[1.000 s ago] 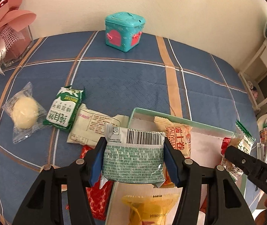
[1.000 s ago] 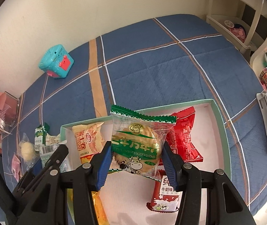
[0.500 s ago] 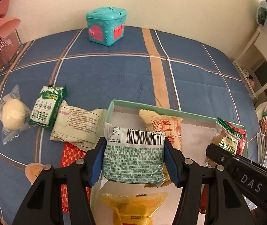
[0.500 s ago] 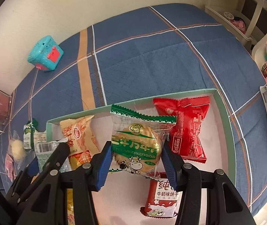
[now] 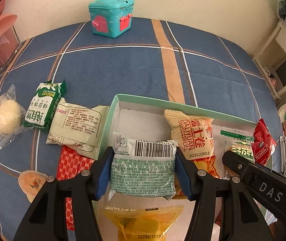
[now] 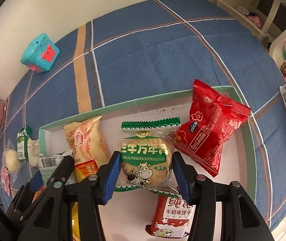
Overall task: Organize snacks
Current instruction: 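Open the left tool to drop the green bag while the right tool drops the biscuit pack, then move both open tools back from the tray toward the snack pile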
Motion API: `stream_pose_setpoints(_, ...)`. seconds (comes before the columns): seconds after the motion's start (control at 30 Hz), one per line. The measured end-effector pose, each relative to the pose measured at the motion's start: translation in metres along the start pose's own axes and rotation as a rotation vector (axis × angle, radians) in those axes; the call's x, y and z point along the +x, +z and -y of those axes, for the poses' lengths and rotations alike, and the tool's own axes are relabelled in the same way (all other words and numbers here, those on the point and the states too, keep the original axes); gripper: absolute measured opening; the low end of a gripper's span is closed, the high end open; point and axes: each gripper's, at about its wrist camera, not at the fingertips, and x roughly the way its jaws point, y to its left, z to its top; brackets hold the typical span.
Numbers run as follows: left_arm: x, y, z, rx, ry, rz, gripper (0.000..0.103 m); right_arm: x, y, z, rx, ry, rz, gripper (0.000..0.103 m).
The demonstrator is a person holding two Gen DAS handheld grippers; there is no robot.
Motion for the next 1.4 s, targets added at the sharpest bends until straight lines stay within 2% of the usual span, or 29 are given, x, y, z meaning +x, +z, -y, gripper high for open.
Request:
stream_pose_setpoints(0.23, 0.008, 0.006, 0.0, -0.01, -0.017, -0.029, 0.061, 0.002, 0.001, 0.003, 0.022, 0.005, 0.0, 0.058)
stream_pose_setpoints(0.33, 0.01, 0.012, -0.001, -0.009, -0.019, -0.035, 0.064, -0.005, 0.002, 0.004, 0.025, 0.014, 0.021, 0.07)
stream_pose_setpoints(0.57, -0.015, 0.018, 0.001, -0.016, -0.041, -0.01, 0.066, -0.027, 0.005, 0.004, 0.018, 0.041, 0.059, 0.072)
stream_pose_setpoints(0.67, -0.03, 0.023, -0.001, -0.03, -0.052, 0.011, 0.069, -0.046, 0.008, 0.001, 0.002, 0.049, 0.104, 0.073)
stream_pose_setpoints(0.83, -0.058, 0.03, -0.01, -0.042, -0.043, 0.072, 0.07, -0.078, 0.011, -0.002, -0.003, 0.067, 0.183, 0.073)
stream_pose_setpoints(1.03, -0.078, 0.031, -0.048, -0.118, 0.004, 0.111, 0.07, -0.094, 0.011, -0.001, -0.013, 0.062, 0.223, 0.073)
stream_pose_setpoints(1.4, -0.091, 0.025, -0.113, -0.259, 0.09, 0.129, 0.07, -0.077, 0.007, -0.016, -0.042, 0.05, 0.18, 0.073)
